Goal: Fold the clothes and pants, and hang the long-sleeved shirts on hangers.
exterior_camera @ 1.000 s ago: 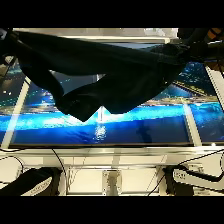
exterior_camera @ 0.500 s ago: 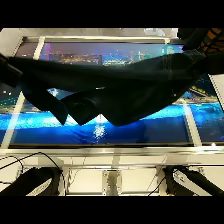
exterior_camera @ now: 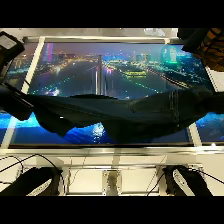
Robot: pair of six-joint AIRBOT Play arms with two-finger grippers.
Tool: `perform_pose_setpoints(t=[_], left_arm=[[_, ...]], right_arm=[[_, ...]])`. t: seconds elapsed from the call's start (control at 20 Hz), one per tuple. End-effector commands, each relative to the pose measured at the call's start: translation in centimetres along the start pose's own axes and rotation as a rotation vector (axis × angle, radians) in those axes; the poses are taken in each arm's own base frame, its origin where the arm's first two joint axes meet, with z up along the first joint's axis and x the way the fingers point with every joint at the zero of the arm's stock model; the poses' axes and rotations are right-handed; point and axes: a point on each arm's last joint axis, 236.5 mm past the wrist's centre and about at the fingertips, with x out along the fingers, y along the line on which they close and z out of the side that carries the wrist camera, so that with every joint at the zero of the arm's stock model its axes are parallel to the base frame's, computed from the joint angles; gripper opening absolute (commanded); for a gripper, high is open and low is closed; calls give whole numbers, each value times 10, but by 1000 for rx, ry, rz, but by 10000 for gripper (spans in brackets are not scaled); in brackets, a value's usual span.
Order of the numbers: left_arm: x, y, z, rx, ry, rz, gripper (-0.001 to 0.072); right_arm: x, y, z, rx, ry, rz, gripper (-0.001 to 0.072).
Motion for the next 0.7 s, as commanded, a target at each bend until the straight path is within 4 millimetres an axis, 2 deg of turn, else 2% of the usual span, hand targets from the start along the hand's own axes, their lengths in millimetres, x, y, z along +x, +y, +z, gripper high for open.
perform_pose_setpoints(t=[0.0, 0.1, 0.2, 0.25, 0.3, 0.4, 0.5, 0.65], left_arm=[[15, -12, 10, 7, 24, -44, 19], [39, -16, 29, 26, 42, -43, 19], [73, -12, 45, 45, 87, -7, 19], [92, -1, 52, 71, 116, 52, 20], [112, 20, 60, 129, 149, 152, 19], [152, 60, 83, 198, 168, 311, 19], [201, 73, 98, 213, 157, 329, 19], [266, 72, 125, 270, 101, 335, 19]], right_arm=[[45, -26, -19, 52, 48, -69, 19], [79, -43, -11, 71, 45, -92, 20], [112, -64, -10, 86, 95, -133, 20], [129, -79, -6, 97, 109, -170, 20], [145, -94, 5, 104, 89, -208, 20], [177, -123, 37, 153, -1, -265, 20], [214, -138, 57, 190, -52, -267, 20], [267, -153, 61, 210, -43, -261, 20]])
